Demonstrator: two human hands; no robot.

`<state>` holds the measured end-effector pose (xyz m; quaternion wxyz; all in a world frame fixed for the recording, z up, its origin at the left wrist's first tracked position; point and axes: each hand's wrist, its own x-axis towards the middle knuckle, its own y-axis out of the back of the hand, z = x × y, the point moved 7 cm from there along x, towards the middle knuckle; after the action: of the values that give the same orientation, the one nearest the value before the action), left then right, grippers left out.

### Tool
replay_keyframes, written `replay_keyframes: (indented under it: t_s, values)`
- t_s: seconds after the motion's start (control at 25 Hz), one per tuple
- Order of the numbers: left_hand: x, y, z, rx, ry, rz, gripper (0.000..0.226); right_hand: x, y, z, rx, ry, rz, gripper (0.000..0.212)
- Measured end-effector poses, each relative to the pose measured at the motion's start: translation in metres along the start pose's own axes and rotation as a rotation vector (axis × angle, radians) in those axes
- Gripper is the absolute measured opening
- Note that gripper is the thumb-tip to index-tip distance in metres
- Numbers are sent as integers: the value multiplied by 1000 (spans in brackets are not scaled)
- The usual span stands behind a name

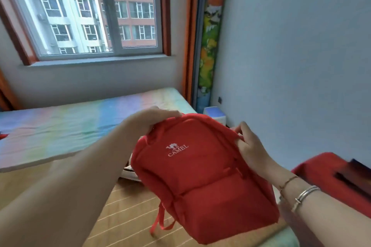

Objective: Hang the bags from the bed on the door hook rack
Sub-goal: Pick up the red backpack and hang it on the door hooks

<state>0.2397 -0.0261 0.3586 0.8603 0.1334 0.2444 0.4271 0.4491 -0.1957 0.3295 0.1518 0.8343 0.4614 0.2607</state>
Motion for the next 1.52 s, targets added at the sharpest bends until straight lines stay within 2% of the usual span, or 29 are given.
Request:
replay_keyframes:
  t_s: [0.08, 0.16, 0.24, 0.32, 0.36, 0.44, 0.52, 0.6, 0.64, 0.72, 0.8, 0.96, 1.12, 1.2, 1.32, 1.4, 1.52]
  values:
    - [5, -93, 72, 55, -73, -160, 22, -14, 87, 32, -44, -52, 94, 11]
    - [4, -182, 145, 87, -196, -237, 16, -30, 168, 63, -126, -115, 138, 16]
    - [-3, -275, 216, 85, -330, -306, 6, -53, 255, 96, -37, -182, 173, 16]
    - [-17, -364, 270, 75, -408, -412, 39, -79, 342, 125, 154, -264, 263, 15]
    - [-26, -409, 294, 86, -439, -498, 49, -94, 388, 138, 167, -286, 332, 17]
    - [-47, -494, 341, 125, -508, -690, 39, -122, 474, 159, 56, -294, 430, 36]
    - [-69, -562, 378, 167, -575, -849, 33, -143, 531, 170, -122, -311, 431, 62]
    - [-97, -629, 416, 189, -655, -996, 30, -171, 581, 190, -240, -377, 429, 70]
    - [-111, -662, 435, 189, -694, -1071, 25, -187, 606, 200, -274, -421, 465, 65]
    - [-143, -723, 470, 170, -765, -1214, 19, -225, 659, 218, -250, -487, 586, 43]
    - [-169, -781, 498, 159, -816, -1310, 17, -270, 708, 228, -217, -552, 753, 26]
    - [-218, -883, 550, 171, -919, -1398, 35, -366, 803, 213, -133, -610, 1106, 18]
    - [-323, -968, 596, 99, -953, -1646, 28, -480, 859, 170, -229, -713, 1299, 43]
    - [-382, -990, 605, 27, -954, -1738, 20, -530, 861, 153, -184, -707, 1398, 43]
    - [-484, -1017, 603, -5, -942, -1887, 18, -610, 861, 102, -170, -554, 1649, 32]
    - [-558, -1023, 596, -40, -889, -2046, 18, -658, 863, 51, -211, -409, 1767, 30]
    - [-651, -1017, 595, -176, -749, -2263, 9, -706, 871, -24, -337, -321, 1814, 33]
